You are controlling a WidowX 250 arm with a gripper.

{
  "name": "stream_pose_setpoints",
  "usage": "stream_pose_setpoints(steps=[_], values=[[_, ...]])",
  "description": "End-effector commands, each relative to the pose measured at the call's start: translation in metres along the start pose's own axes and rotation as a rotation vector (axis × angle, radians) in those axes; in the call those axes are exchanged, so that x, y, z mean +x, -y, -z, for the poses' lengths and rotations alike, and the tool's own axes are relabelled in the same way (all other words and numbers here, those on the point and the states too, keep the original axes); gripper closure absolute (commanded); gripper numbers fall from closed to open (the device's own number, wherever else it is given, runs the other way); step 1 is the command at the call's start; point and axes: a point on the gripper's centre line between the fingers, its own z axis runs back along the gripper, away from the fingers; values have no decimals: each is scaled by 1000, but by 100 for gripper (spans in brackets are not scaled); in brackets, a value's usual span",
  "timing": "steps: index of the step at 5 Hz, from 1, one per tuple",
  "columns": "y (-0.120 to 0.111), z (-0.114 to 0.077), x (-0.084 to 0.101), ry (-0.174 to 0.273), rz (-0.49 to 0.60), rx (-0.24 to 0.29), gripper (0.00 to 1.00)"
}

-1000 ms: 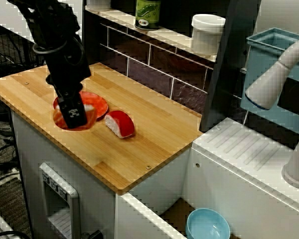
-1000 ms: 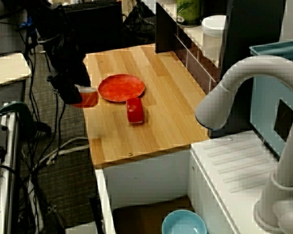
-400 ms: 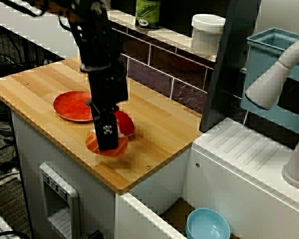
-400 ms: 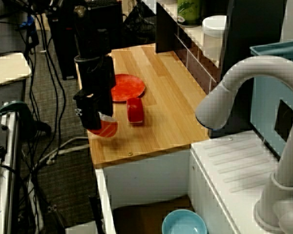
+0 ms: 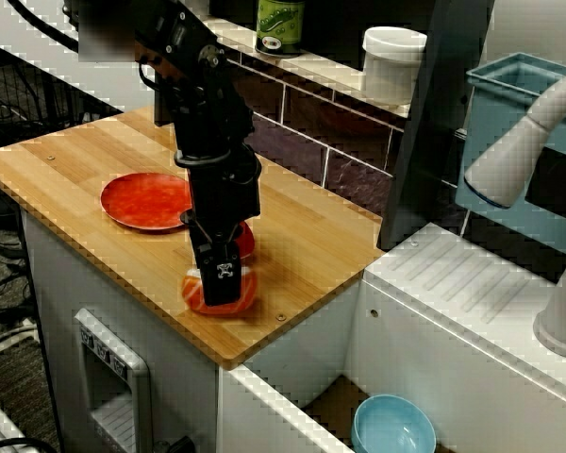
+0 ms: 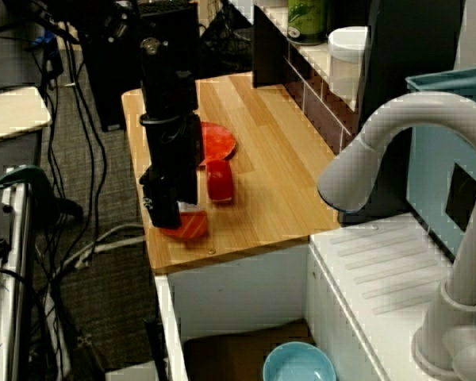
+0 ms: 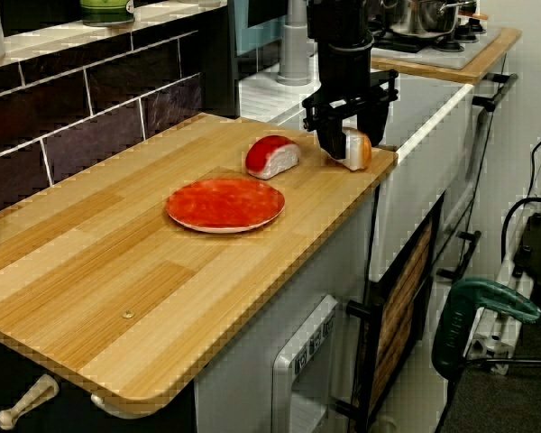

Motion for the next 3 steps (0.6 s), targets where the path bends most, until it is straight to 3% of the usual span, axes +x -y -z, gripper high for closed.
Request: stream_pose_setpoints(steps=[1,3], values=[[-13,3,-3,-22,-43,11,0],[-26,-7,-19,-6,-107,30,0]])
